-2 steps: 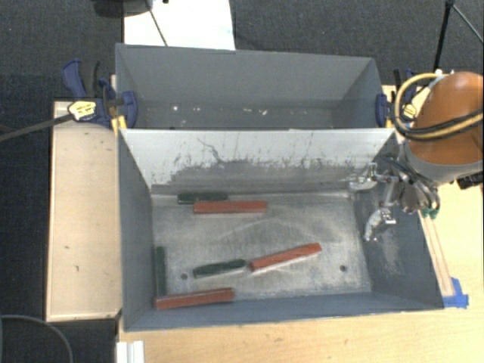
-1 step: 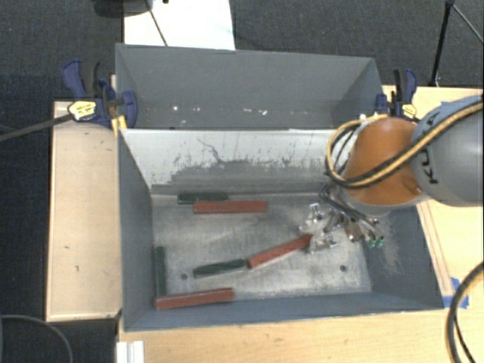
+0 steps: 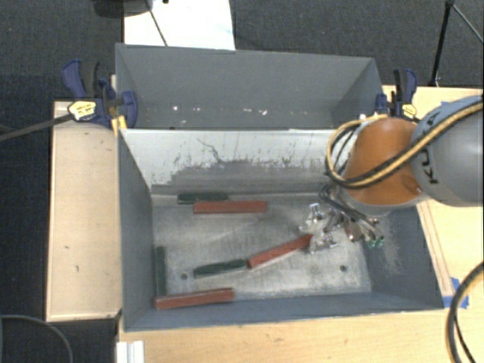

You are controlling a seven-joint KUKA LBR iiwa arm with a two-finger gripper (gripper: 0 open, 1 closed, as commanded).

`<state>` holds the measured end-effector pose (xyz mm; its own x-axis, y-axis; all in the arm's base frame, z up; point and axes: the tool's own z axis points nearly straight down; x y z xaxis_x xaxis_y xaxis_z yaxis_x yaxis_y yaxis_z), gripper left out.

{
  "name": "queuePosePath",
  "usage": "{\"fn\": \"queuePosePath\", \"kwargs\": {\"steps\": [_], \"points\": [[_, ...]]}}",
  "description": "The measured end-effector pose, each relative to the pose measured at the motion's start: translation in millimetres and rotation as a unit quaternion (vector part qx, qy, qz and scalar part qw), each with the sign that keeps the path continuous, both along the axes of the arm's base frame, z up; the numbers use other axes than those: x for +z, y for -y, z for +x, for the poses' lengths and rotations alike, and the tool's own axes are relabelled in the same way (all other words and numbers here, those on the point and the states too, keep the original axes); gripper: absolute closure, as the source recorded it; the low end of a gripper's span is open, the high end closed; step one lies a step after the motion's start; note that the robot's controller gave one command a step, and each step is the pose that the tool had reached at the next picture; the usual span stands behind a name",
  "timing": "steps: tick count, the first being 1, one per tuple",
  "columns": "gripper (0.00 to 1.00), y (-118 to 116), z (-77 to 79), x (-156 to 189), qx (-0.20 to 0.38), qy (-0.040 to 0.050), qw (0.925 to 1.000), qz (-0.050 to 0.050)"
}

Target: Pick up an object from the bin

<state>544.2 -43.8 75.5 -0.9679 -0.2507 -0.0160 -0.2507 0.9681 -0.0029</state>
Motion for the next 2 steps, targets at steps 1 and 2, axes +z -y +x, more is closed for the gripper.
{"fn": "queuePosePath", "kwargs": {"steps": [1, 2], "points": [[1.0, 24.8, 12.4, 117.9, 0.033, -0.0068, 0.9994, -0.001], [1.0, 24.7, 12.3, 117.8, 0.033, -0.0069, 0.9994, -0.001]]}}
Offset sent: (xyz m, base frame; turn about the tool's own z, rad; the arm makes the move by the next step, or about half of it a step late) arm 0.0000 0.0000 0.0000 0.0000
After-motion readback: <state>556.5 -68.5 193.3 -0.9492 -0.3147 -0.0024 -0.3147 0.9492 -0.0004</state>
